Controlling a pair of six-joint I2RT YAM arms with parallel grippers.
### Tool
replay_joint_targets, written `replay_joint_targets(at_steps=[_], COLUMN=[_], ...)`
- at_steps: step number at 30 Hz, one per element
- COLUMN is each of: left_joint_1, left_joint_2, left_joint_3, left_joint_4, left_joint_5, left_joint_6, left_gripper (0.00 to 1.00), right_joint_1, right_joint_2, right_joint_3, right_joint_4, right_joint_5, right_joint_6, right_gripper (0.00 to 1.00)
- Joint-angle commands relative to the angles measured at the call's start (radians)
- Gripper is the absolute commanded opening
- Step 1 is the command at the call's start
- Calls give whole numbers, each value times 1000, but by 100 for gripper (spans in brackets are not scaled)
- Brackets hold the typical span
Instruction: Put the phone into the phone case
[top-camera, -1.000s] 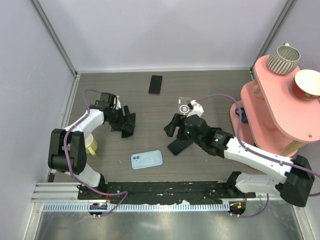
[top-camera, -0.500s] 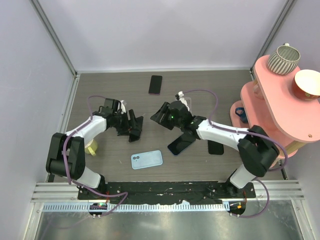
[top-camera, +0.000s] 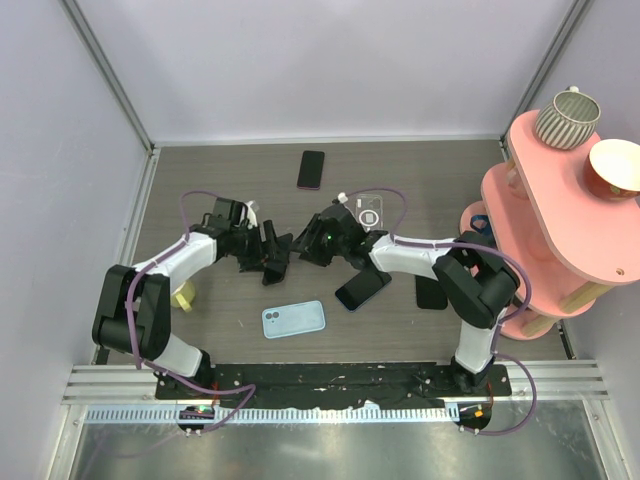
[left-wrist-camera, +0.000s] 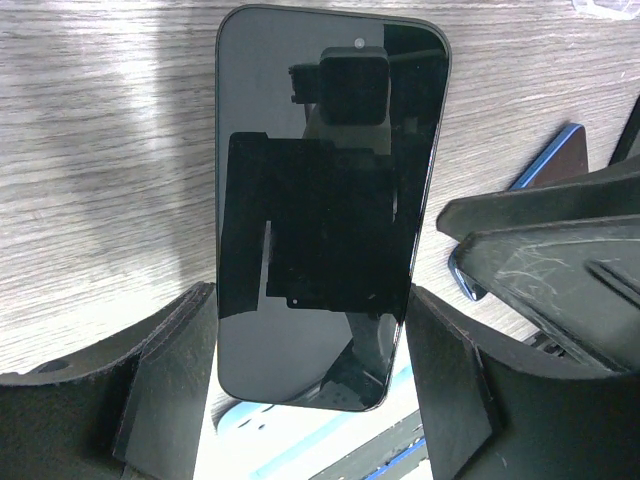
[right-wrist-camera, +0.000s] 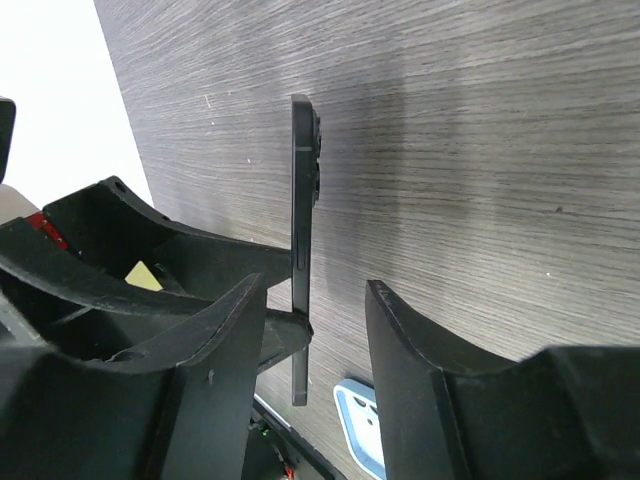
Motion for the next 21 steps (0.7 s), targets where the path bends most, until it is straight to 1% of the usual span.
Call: replay_joint_targets(at_steps=[1, 7, 10, 11, 13, 14, 16, 17, 18, 20, 21], left_joint_1=[-12, -29, -41, -46, -53, -58, -70, -75, -79, -90, -92], left_joint_2=[-34, -21, -15, -14, -8, -4, -4, -8, -15, -29, -38], left_joint_3=[10, 12, 13, 15, 18, 19, 21, 19, 19, 18, 19], left_joint_4=[60, 70, 78, 81, 86, 84, 83, 81, 78, 75, 70], left_joint_5=[44, 43, 41, 43, 41, 41, 32, 26, 17, 3, -2], left_joint_6=[-10, -18, -23, -24, -29, -30, -36, -39, -43, -55, -59], left_gripper=[45, 45, 46, 46, 46, 45, 46, 47, 52, 58, 63], right_joint_1=[3, 3, 3, 4, 3, 3, 0, -3, -5, -14, -17], right_joint_2=[20, 69, 89, 89, 81, 80, 80, 83, 81, 72, 67], right_joint_3=[52, 71, 75, 72, 60, 46, 39, 40, 35, 26, 8], right_joint_4=[63, 87, 103, 100, 113, 123, 138, 140, 143, 150, 159], right_joint_5=[-29, -62, -85, -84, -67, -64, -64, -70, -73, -70, -69], right_joint_6=[23, 49, 60, 64, 66, 69, 69, 67, 63, 63, 61], right_gripper=[49, 45, 41, 36, 31, 25, 17, 10, 6, 1, 1])
